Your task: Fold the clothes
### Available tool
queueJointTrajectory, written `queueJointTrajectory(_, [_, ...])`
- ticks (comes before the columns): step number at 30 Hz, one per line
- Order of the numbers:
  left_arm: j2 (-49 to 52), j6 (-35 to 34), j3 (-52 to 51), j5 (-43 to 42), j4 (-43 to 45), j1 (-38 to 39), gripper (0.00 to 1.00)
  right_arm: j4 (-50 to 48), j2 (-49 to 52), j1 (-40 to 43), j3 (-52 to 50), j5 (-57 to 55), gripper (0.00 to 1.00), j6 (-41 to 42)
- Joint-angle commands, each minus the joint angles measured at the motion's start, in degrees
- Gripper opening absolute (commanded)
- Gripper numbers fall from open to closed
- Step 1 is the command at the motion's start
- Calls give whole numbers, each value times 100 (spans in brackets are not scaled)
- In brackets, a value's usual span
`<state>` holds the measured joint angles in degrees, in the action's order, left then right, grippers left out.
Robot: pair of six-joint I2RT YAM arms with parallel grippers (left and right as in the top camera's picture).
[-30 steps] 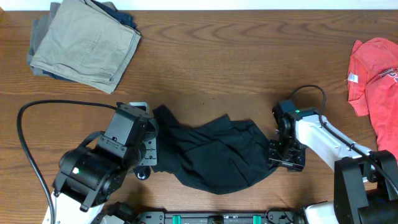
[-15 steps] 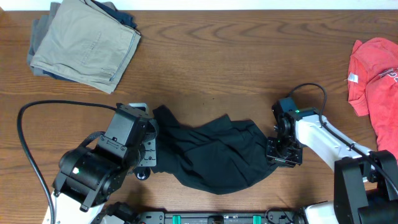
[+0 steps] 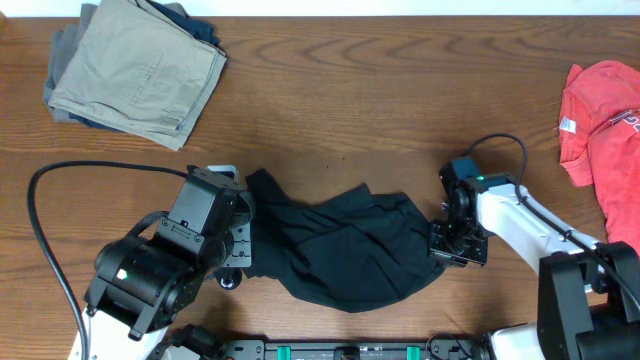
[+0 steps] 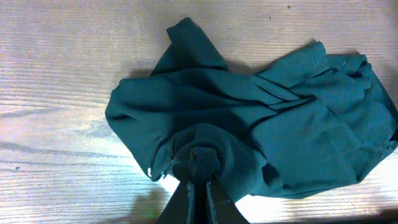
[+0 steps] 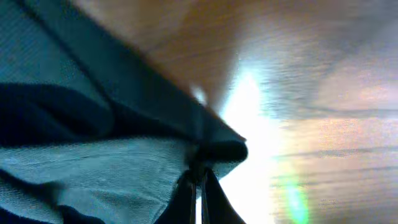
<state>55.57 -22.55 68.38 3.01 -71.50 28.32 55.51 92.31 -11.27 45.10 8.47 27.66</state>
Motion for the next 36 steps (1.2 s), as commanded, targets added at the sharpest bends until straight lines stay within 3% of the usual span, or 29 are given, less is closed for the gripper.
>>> queueJointTrajectory(1, [9,-44,70,68,39,7,6,138,-74,269,269,-7,1,-116])
queueJointTrajectory(6, [11,76,592,20,37,7,6,822,-531,625,977,-7,1,-518])
queueJointTrajectory(15, [17,457,2590,-103,-188,7,6,2203,-1696,1473,3226,-83,1,-1062])
queueJointTrajectory(27, [20,601,5357,-98,-863,7,6,3829,-1856,2962,6590,-551,1,-1513])
queueJointTrajectory(36, [168,592,5523,-96,-1263,7,6,4061,-1827,3272,7222,-520,1,-1574])
